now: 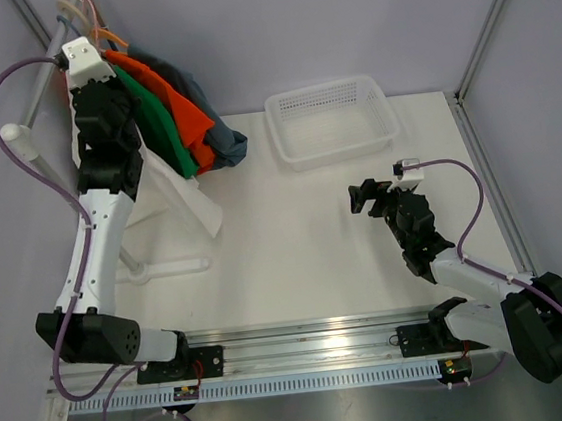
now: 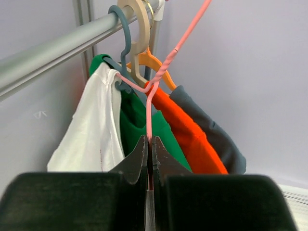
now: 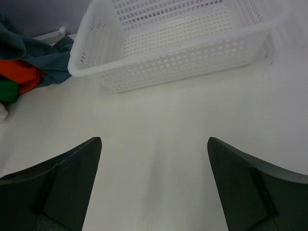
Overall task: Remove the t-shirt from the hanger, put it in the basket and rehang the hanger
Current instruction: Grab a hanger with a tshirt on it with the left arm
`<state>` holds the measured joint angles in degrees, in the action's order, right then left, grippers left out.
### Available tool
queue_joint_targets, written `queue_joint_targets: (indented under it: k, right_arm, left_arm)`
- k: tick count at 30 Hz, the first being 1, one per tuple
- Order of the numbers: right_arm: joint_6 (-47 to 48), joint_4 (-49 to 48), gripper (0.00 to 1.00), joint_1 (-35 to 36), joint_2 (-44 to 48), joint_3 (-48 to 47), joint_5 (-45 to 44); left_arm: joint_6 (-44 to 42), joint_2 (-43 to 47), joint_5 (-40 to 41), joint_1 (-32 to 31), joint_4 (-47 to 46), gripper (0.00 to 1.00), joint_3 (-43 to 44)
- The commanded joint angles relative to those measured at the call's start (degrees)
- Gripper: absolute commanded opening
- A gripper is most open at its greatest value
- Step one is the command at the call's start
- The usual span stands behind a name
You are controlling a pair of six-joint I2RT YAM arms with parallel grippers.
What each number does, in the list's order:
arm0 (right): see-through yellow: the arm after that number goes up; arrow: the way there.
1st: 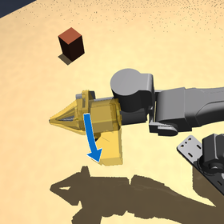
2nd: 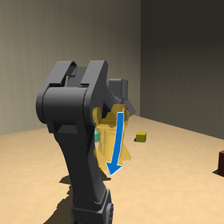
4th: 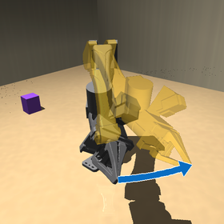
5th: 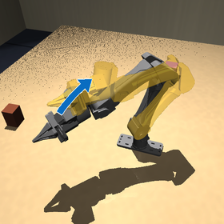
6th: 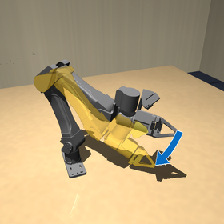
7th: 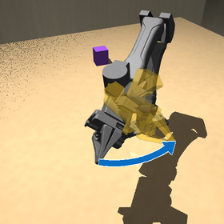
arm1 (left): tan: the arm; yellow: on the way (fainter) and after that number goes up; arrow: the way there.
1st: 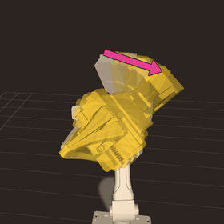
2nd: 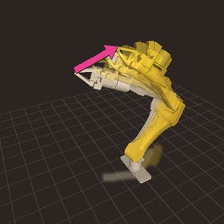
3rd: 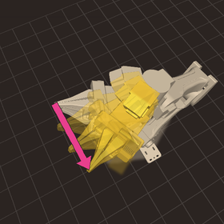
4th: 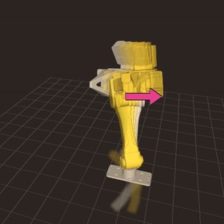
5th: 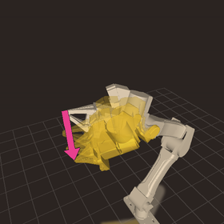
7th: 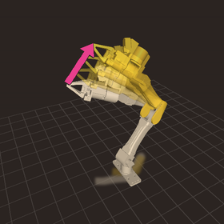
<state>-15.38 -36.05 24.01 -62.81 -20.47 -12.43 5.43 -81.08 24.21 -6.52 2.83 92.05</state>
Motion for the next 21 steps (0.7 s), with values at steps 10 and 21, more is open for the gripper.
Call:
queue_joint_targets:
  k: [10,21]
  right_arm:
    - [0.9,-1.4,1.0,0.2,-1.7,-3.5,6.8]
    - [1.4,-5.0,1.0,1.2,-2.5,-3.6,15.6]
  left_arm:
    - [-3.1,15.2,6.9,-5.1,0.3,0.0,-8.2]
    - [0.0,27.1,-3.6,-6.9,6.7,0.0,-17.7]
